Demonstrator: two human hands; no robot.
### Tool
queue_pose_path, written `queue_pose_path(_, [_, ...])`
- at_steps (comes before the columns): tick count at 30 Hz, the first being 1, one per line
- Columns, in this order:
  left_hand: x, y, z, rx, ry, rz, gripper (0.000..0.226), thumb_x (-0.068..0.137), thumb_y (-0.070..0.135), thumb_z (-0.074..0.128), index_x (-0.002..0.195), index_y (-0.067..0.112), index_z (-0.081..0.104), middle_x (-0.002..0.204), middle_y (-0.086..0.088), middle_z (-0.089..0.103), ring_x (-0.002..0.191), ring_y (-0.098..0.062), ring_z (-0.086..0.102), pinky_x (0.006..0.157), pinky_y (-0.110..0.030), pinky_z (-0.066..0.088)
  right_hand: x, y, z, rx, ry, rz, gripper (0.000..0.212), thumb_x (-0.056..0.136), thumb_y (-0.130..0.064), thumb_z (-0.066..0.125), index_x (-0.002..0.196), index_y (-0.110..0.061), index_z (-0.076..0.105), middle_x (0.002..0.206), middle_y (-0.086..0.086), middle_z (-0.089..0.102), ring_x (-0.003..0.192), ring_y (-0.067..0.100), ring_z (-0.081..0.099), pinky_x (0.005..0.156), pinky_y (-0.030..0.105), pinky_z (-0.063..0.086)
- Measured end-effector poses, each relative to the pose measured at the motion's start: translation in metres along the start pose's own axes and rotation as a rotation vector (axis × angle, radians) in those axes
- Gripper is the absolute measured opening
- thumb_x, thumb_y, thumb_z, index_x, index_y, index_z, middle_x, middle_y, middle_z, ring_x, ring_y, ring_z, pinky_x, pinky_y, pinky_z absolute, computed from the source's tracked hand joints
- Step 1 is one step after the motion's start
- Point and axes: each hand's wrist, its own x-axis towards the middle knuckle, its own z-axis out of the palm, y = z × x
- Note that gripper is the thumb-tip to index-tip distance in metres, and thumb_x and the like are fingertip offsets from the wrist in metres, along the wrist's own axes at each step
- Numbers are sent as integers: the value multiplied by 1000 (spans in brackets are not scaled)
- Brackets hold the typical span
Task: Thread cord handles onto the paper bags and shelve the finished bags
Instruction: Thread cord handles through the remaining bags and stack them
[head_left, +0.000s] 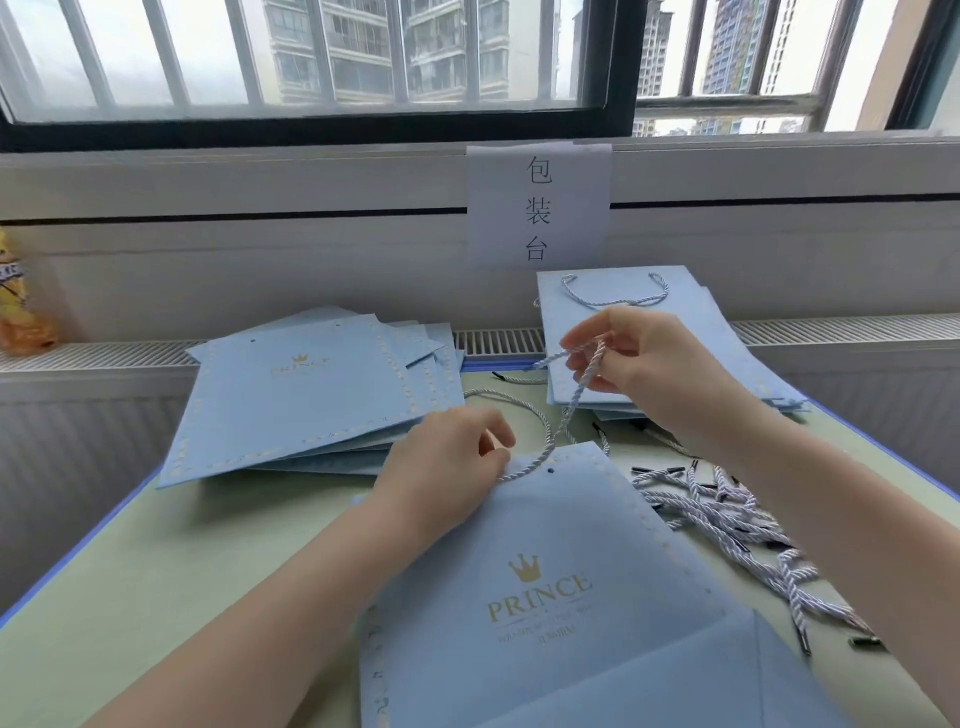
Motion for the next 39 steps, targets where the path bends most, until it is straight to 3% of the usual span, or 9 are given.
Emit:
queue_pose_path(2, [0,1,3,14,-50,9,22,87,37,62,107,28,62,96,13,58,93,-9,54,86,-33,46,-1,-1,4,44,-73,32,24,90,2,54,84,-19,64,78,3,66,77,15,63,78,24,55])
queue_pose_path(4, [0,1,8,25,-89,-6,35,83,46,64,112,26,62,105,10,59,100,-10,53,90,-35,45,-1,3,6,-115,-134,37,16,87,-8,64,79,-21,62,71,0,60,66,13,55,69,26,50])
queue_pose_path(9, [4,-4,10,-14,-70,9,18,79,42,70,80,25,62,76,13,54,78,-12,50,72,-31,41,-4,8,12,-342,-319,126,10,87,-13,57,83,-22,54,78,2,59,63,13,54,71,38,52])
queue_pose_path(13, [4,-5,7,-37,-71,-9,18,82,36,69,78,21,60,73,11,54,72,-11,49,70,-32,41,-6,11,14,-398,-405,172,28,94,-3,39,97,-20,61,77,1,62,61,9,59,70,26,53])
queue_pose_path(16, [6,-6,6,-28,-73,-20,18,84,34,67,77,21,58,76,10,57,75,-13,52,76,-36,45,-7,13,15,-462,-448,120,32,92,-1,45,90,-26,66,70,-6,61,52,-3,53,63,19,48])
queue_pose_path(24, [7,-9,3,-28,-61,-50,18,86,32,65,77,21,56,75,9,54,75,-14,50,75,-37,44,-8,11,19,-486,-358,-51,9,88,-16,62,84,-24,66,63,-18,55,57,-12,52,58,6,38])
queue_pose_path(29, [8,-10,4,-15,-56,-57,19,86,34,64,75,23,53,75,10,54,76,-14,50,75,-37,45,-9,17,27,-592,-248,-169,9,89,-13,57,95,-13,64,83,-7,60,82,14,56,78,27,46])
queue_pose_path(33, [7,-11,4,-7,-57,-62,20,87,34,64,74,24,51,75,10,54,75,-14,50,73,-35,43,-10,22,29,-598,-306,-185,7,88,-14,56,90,-20,58,89,-3,66,84,19,58,78,36,49])
queue_pose_path(39, [8,-10,2,-9,-48,-65,19,87,34,64,75,24,52,76,10,54,78,-16,52,78,-38,46,-12,18,27,-511,-351,-163,14,83,-9,58,84,-22,61,78,-9,63,71,7,53,70,18,43])
